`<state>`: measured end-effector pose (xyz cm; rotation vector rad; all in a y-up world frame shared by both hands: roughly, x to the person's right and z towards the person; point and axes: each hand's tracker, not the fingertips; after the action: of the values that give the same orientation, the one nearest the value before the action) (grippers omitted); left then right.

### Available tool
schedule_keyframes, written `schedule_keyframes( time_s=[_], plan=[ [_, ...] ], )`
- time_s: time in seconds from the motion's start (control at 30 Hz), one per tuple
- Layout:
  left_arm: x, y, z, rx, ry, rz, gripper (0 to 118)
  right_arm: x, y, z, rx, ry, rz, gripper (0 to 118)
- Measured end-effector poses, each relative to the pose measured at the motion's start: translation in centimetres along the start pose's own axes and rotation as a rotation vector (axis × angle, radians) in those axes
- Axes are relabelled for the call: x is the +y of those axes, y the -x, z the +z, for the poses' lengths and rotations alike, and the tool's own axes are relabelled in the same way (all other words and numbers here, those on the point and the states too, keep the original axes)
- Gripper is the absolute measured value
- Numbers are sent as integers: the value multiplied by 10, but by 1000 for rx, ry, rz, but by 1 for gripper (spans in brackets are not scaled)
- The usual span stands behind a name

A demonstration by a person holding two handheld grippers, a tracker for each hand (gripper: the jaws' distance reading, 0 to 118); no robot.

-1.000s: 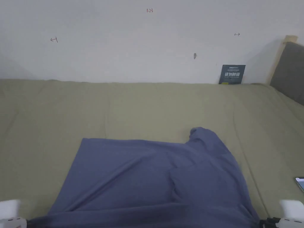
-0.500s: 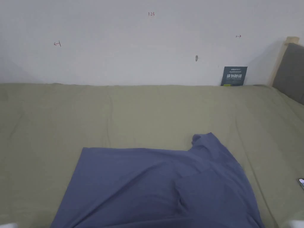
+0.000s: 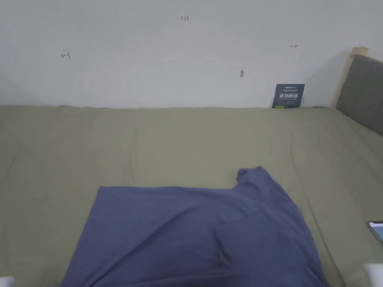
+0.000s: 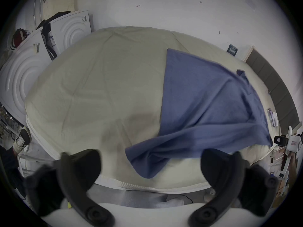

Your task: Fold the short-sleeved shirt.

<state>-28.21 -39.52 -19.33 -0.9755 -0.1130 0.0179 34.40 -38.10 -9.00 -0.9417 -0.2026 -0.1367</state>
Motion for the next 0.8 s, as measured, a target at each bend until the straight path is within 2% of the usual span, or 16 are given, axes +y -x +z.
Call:
schedule_keyframes(
  time_s=[0.13, 0.17, 0.2, 0.23, 0.27, 0.3, 0.33, 0.37, 0.5, 0.63, 0.8],
  plan=[
    [23, -5, 20, -23, -34, 23, 116, 8, 9, 16, -27, -74, -7, 115],
    [24, -4, 23, -32, -38, 30, 116, 9, 13, 21, -32, -97, 2, 113],
    [22, -5, 28, -38, -36, 37, 115, 9, 16, 25, -29, -107, 16, 104],
    [21, -5, 31, -53, -36, 43, 109, 8, 21, 29, -30, -117, 32, 80],
    [20, -5, 34, -58, -47, 51, 97, 7, 25, 33, -38, -139, 42, 51],
    [21, -4, 38, -48, -69, 28, 74, 5, 29, 36, -47, -152, 54, 19],
    [20, -6, 39, -54, -64, 21, 23, 4, 32, 37, -56, -159, 61, 0],
    [19, -9, 40, -43, -67, 20, 4, 2, 35, 36, -59, -164, 57, 0],
    [21, -11, 35, -48, -52, 2, 4, -1, 37, 31, -16, -158, 24, 0],
    [20, -13, 33, -57, -56, 9, 4, -1, 42, 26, -12, -142, 52, 0],
    [29, -21, 25, -63, -51, -10, 4, 2, 47, 21, 7, -134, 44, 0]
  ],
)
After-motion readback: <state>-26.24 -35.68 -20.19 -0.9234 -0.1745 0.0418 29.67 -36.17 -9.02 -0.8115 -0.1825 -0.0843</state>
